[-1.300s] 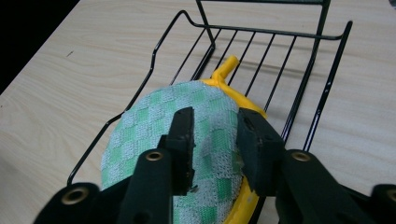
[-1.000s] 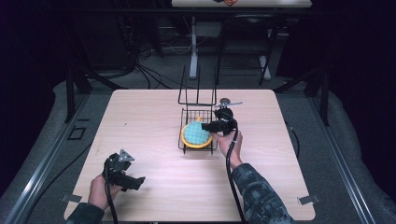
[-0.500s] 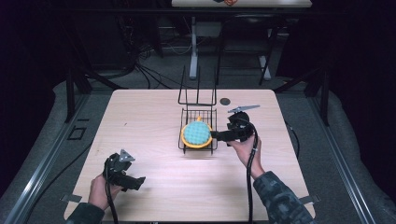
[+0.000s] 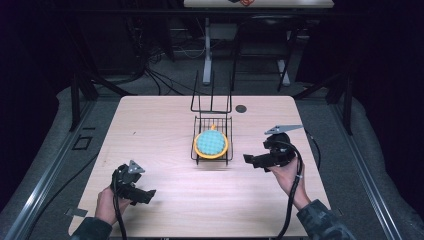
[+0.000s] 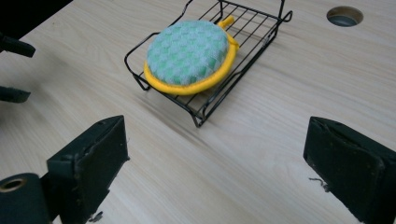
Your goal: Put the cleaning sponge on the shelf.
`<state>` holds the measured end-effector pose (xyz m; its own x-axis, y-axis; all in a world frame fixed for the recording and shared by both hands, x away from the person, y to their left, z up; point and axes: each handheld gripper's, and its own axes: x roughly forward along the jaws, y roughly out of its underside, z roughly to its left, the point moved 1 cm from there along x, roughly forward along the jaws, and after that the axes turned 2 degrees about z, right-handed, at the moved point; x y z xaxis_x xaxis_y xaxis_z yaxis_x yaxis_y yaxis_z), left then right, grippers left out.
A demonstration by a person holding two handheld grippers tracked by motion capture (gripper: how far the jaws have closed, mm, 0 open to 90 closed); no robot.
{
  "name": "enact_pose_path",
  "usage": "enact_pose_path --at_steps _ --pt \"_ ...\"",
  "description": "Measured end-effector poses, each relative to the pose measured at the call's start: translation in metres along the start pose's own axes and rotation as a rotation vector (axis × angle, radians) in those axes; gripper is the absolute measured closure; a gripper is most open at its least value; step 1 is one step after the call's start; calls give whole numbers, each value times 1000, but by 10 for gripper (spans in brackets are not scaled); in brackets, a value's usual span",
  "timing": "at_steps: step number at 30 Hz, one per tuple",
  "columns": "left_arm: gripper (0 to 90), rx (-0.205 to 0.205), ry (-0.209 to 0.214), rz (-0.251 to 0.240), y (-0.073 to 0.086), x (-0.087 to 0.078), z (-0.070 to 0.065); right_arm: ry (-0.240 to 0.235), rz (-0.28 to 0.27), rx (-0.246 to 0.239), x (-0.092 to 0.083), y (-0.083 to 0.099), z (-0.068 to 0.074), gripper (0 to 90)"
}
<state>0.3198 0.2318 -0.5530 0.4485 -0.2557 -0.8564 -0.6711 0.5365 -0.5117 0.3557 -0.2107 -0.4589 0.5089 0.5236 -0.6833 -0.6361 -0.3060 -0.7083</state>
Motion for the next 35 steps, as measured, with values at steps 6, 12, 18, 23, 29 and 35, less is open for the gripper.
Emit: enact_pose_path --at_steps 6,12,18,23,29,35 --pt "2 0 2 -2 0 0 0 34 -2 14 -17 17 -9 39" --pt "2 -6 2 -6 1 -2 -1 66 -8 49 -39 46 -22 53" --pt "2 -4 4 -1 0 -2 -2 88 -3 94 -45 75 -32 37" --pt "4 0 -1 -5 -1 -1 -1 104 76 118 -38 105 -34 28" --pt "9 3 -3 -7 -2 -1 -1 121 103 100 -29 113 -37 26" --pt "9 0 -4 -10 -3 0 0 114 176 87 -18 118 -37 0"
